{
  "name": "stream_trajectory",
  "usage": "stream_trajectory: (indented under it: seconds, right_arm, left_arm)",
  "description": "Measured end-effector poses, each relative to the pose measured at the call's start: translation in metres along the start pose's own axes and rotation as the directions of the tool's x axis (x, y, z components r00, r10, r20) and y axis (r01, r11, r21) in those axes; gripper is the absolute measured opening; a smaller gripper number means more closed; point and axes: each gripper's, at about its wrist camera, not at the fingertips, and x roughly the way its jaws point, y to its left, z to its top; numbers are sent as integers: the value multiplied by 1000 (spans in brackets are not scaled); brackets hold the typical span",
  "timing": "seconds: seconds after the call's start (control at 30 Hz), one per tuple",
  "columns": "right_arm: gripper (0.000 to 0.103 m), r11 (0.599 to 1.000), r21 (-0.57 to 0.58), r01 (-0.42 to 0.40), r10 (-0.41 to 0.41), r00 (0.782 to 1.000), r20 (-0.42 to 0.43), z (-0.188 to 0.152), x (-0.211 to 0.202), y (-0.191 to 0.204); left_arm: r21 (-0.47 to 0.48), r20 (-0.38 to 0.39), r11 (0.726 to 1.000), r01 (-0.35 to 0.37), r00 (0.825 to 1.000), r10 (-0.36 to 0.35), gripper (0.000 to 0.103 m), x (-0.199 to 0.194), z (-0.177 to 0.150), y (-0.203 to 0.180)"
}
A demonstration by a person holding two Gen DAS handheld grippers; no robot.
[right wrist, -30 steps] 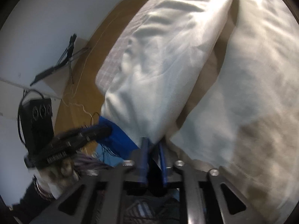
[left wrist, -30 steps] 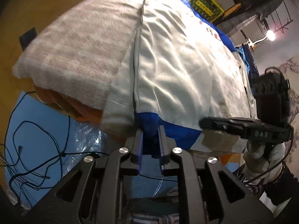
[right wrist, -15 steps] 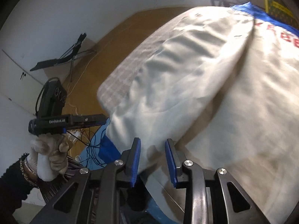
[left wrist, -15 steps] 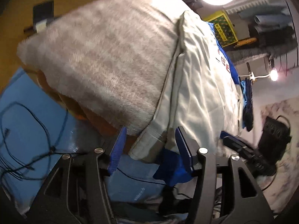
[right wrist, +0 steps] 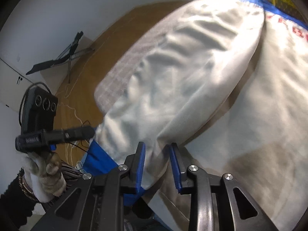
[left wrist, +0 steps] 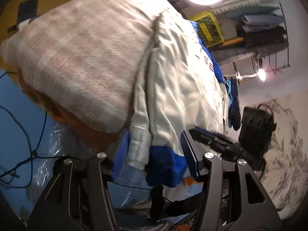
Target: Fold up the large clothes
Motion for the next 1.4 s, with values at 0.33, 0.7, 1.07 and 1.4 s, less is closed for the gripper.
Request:
stream_trajectory:
  seconds: [0.33,0.7,1.07,1.4]
  right_arm:
    - [31,993,-68,100,-93,991,95,13,-14,6]
    - [32,996,6,86,-86,996,-24,20,-7,-8]
    - [71,988,-5,155,-155,988,12,151,-28,15]
    - [65,953,-40,301,-303,937,-174,201,74,29]
  left_arm:
    - [107,-7,982,-155,988,157,28,20,-5,-19]
    - [181,52,980,-85,996,77,19,7,-8,-44]
    - [294,68,954,-52,997,33,17,10,-8,-75]
    - [325,58,944,-47,998,30,16,16,-10,-81]
